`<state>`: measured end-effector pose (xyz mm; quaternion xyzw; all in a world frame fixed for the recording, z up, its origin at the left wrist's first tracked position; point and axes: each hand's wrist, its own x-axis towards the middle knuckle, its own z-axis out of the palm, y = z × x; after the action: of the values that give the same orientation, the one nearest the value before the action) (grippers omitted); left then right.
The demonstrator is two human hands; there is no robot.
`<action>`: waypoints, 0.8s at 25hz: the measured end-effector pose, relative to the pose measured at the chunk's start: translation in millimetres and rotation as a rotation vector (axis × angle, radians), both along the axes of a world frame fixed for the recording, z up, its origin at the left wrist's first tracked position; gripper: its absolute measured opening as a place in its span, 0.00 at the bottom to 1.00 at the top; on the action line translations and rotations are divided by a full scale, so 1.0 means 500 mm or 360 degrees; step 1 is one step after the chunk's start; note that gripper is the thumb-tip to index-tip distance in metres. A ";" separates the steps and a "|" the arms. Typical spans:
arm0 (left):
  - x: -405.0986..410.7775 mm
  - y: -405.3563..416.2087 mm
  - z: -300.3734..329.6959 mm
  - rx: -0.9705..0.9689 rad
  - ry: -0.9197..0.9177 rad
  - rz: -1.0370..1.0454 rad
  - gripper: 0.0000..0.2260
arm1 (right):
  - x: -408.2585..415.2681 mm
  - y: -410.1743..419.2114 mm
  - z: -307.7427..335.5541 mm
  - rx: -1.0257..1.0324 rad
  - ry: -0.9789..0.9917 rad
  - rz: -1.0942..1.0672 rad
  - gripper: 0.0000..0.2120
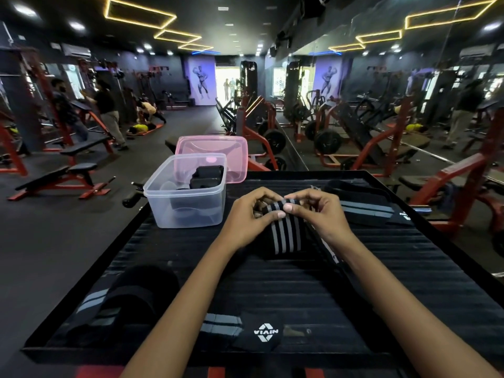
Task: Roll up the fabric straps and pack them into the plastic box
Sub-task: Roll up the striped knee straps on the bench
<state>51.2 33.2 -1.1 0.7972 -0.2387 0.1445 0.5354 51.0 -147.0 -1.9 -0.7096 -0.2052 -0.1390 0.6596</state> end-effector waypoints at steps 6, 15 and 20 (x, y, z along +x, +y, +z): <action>0.006 0.003 -0.030 -0.0206 0.0123 -0.0098 0.09 | 0.008 0.007 -0.026 -0.0002 0.0039 -0.0131 0.06; 0.001 0.012 -0.026 -0.0289 0.0193 -0.0168 0.15 | -0.001 -0.016 -0.016 -0.0166 -0.0003 0.0168 0.18; -0.005 0.007 -0.031 -0.0062 -0.0012 -0.0051 0.09 | -0.001 -0.014 -0.020 -0.0346 -0.0127 -0.0054 0.10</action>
<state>48.8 36.5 -16.4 0.7822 -0.2506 0.1436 0.5521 50.6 -154.1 -11.9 -0.7743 -0.2331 -0.1552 0.5675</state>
